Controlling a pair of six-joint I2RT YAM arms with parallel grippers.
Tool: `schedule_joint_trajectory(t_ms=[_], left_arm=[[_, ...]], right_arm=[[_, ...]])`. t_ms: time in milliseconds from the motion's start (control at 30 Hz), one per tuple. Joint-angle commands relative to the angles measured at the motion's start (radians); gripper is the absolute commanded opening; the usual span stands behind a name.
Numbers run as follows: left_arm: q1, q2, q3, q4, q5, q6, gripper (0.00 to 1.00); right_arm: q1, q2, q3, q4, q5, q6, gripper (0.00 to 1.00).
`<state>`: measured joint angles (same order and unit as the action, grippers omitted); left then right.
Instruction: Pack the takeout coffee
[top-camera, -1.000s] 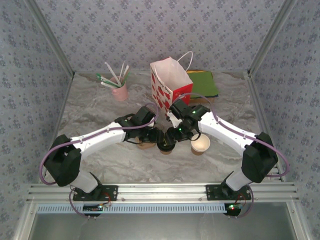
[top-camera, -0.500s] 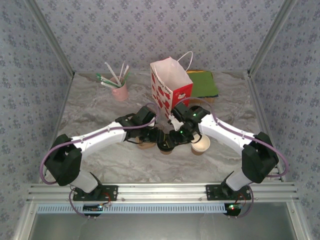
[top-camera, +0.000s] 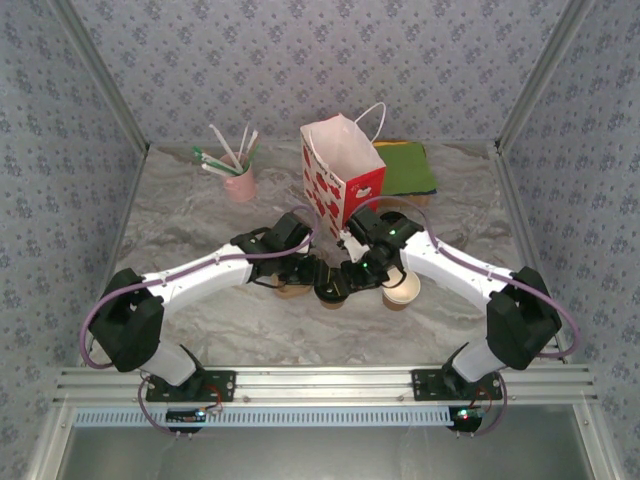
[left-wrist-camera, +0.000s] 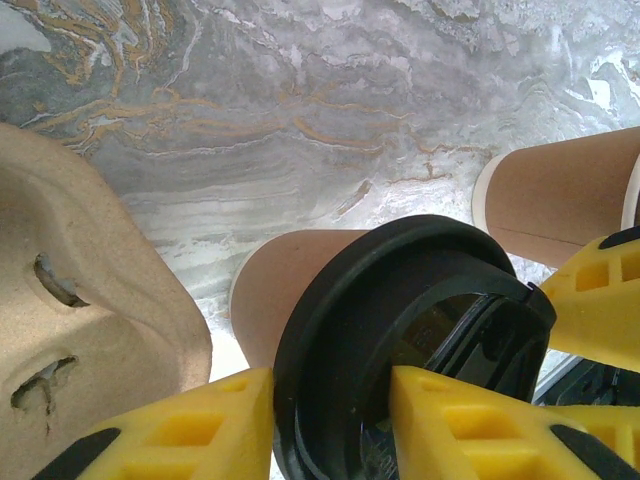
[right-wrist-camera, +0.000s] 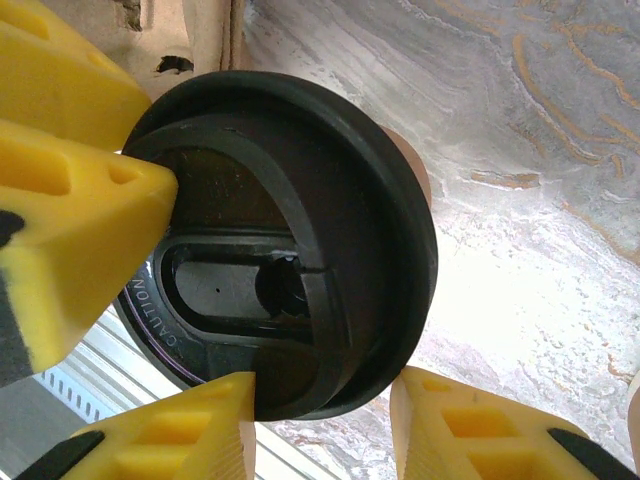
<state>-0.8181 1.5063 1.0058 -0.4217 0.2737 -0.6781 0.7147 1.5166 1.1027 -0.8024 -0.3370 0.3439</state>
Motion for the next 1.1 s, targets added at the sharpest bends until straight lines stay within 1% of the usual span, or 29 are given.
schedule_joint_trajectory(t_ms=[0, 200, 333, 467, 600, 800, 967, 1067], left_arm=[[-0.012, 0.064, -0.069, -0.088, -0.029, 0.014, 0.34], [-0.014, 0.057, -0.056, -0.097, -0.032, 0.015, 0.34], [-0.014, 0.057, -0.045, -0.106, -0.037, 0.020, 0.34], [-0.013, 0.053, -0.045, -0.108, -0.036, 0.024, 0.34], [-0.017, 0.051, -0.044, -0.111, -0.037, 0.025, 0.34], [-0.019, 0.052, -0.036, -0.114, -0.040, 0.025, 0.34], [-0.021, 0.058, -0.030, -0.118, -0.040, 0.028, 0.34], [-0.021, 0.057, -0.027, -0.119, -0.042, 0.031, 0.34]], right_arm=[[0.021, 0.089, -0.077, -0.044, 0.062, -0.017, 0.37], [0.019, 0.077, -0.040, -0.063, 0.072, -0.023, 0.37], [-0.001, 0.052, 0.017, -0.078, 0.060, -0.022, 0.40], [-0.021, 0.038, 0.080, -0.087, 0.041, -0.020, 0.45], [-0.039, 0.048, 0.143, -0.081, 0.016, -0.023, 0.47], [-0.065, 0.088, 0.189, -0.067, 0.010, -0.023, 0.47], [-0.076, 0.135, 0.220, -0.052, -0.009, -0.022, 0.43], [-0.075, 0.151, 0.226, -0.040, -0.019, -0.020, 0.43]])
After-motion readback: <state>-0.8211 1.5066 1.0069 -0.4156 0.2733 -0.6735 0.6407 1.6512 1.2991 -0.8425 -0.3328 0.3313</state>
